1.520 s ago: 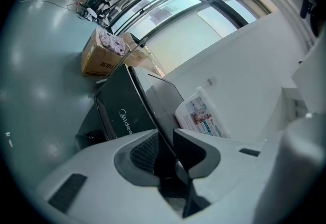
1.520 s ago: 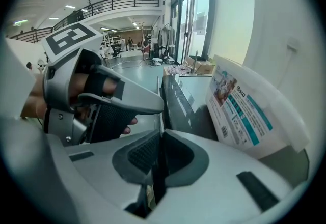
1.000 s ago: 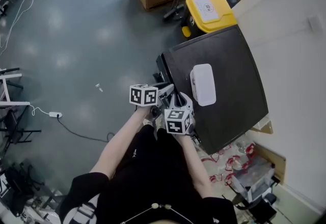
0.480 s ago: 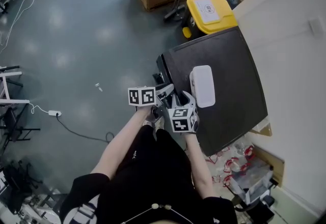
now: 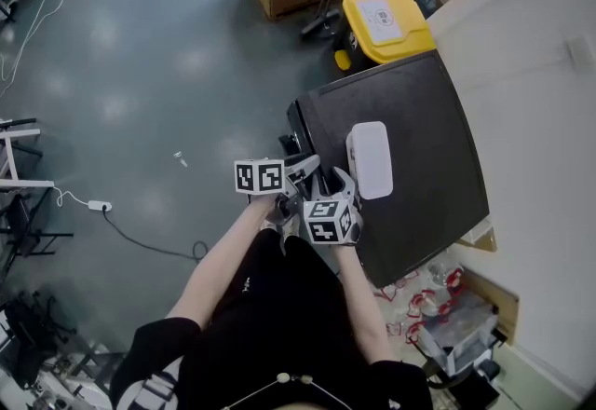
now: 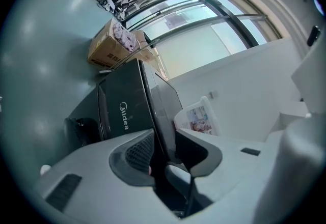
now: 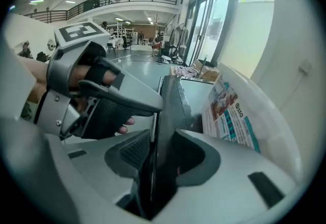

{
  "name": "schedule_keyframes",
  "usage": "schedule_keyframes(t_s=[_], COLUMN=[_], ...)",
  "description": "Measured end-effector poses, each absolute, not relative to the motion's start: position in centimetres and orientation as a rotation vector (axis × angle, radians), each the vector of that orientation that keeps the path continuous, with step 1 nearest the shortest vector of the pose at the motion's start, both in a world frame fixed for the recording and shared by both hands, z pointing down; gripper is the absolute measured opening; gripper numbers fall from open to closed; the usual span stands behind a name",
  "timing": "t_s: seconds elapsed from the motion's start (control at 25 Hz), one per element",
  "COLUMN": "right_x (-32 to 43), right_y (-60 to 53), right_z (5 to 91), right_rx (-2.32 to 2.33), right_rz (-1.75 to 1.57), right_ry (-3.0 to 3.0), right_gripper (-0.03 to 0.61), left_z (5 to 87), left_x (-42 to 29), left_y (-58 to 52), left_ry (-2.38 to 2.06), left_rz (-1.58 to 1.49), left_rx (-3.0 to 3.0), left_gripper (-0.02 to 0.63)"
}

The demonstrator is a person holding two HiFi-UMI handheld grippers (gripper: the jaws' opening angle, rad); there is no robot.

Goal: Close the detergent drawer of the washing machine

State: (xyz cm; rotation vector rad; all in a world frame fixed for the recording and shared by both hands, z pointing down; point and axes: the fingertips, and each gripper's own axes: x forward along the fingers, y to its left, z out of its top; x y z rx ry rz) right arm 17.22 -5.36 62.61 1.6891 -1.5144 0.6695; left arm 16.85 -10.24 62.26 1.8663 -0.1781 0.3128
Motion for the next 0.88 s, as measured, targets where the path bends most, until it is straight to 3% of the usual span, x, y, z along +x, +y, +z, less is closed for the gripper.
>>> schedule_keyframes(t_s=[0.04, 0.08, 0.32, 0.4, 0.44, 0.52, 0.72, 0.88], right_x=[17.4, 17.4, 17.4, 17.2, 17.2, 17.3, 17.1, 16.3], right_y=[-5.4, -5.5, -5.4, -5.4, -5.4, -5.8, -6.8, -6.8], right_z=[62.6, 62.6, 62.4, 61.5, 60.6, 58.2, 50.2, 44.2], right_rx=[1.706, 1.720, 1.689, 1.706, 1.743, 1.837, 2.080, 2.138], right_rz=[0.650, 0.632, 0.632, 0.632, 0.635, 0.660, 0.698, 0.528], right_ry=[-1.497, -1.487, -1.517, -1.573, -1.612, -1.728, -2.187, -2.383], right_gripper=[0.145, 0.126, 0.122, 0.087, 0.028, 0.021, 0.003, 0.003], left_z=[62.1, 62.0, 62.0, 61.9, 61.5, 59.5, 50.9, 44.8], left_x=[17.3, 17.6, 17.9, 17.5, 17.2, 16.6, 15.0, 12.9], left_y=[-10.2, -10.2, -9.9, -9.8, -9.7, -10.2, -10.6, -10.4], left_ry=[-0.178, -0.185, -0.155, -0.127, -0.106, -0.073, -0.068, -0.235], left_rz=[0.303, 0.310, 0.391, 0.376, 0.347, 0.256, 0.135, 0.152], left_rx=[1.857, 1.854, 1.932, 1.983, 2.004, 2.052, 2.547, 2.964], left_gripper=[0.136, 0.199, 0.198, 0.169, 0.150, 0.086, 0.036, 0.021])
